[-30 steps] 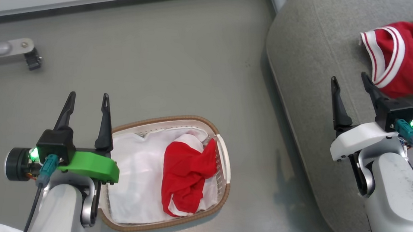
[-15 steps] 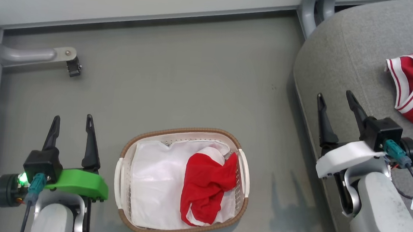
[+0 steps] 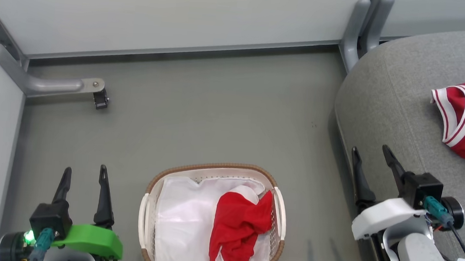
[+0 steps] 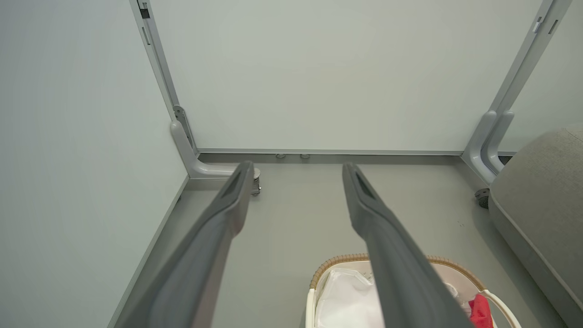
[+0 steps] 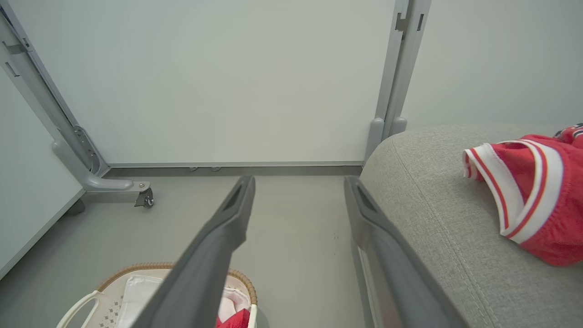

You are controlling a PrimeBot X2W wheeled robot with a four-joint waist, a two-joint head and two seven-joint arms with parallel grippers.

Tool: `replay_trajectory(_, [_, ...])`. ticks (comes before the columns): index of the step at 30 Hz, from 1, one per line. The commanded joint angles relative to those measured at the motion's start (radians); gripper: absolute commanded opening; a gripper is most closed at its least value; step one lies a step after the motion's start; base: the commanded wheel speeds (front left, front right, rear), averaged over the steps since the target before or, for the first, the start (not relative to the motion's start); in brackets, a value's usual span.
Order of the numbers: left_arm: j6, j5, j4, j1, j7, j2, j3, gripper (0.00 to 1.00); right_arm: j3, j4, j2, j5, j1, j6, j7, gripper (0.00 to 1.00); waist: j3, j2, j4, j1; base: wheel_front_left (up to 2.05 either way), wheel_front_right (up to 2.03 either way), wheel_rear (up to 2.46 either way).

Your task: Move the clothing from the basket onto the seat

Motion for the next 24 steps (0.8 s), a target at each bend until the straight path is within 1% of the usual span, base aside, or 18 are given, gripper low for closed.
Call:
replay_trajectory(1, [-0.001,0.002,-0.003,0.024,0.000,0.002,-0.004,1.00,-0.004,-0.002,0.002,-0.005,0.025,-0.001,-0.002,1.00,-0.022,0.0000,0.003,0.0001,0.00,0.00,0.00])
replay_trajectory(6, [0.009,-0.018,0.008,0.055,0.000,0.002,-0.017,1.00,-0.003,0.004,0.005,-0.009,0.057,-0.001,-0.002,1.00,-0.046,0.0000,0.000,0.0001,0.00,0.00,0.00])
replay_trajectory(10, [-0.015,-0.045,0.023,0.072,0.000,0.002,-0.023,1.00,0.001,0.005,0.006,-0.009,0.063,-0.001,-0.002,1.00,-0.052,0.0000,-0.009,0.0001,0.00,0.00,0.00])
replay_trajectory(19, [-0.034,-0.028,0.043,0.062,0.000,0.002,-0.030,1.00,-0.002,-0.010,0.011,-0.001,0.046,-0.001,-0.002,1.00,-0.028,0.0000,-0.024,0.0001,0.00,0.00,0.00])
replay_trajectory(24, [-0.045,-0.016,0.075,0.040,0.000,0.002,-0.046,1.00,0.009,-0.032,0.012,-0.005,0.018,-0.001,-0.002,1.00,0.012,0.0000,-0.053,0.0001,0.00,0.00,0.00])
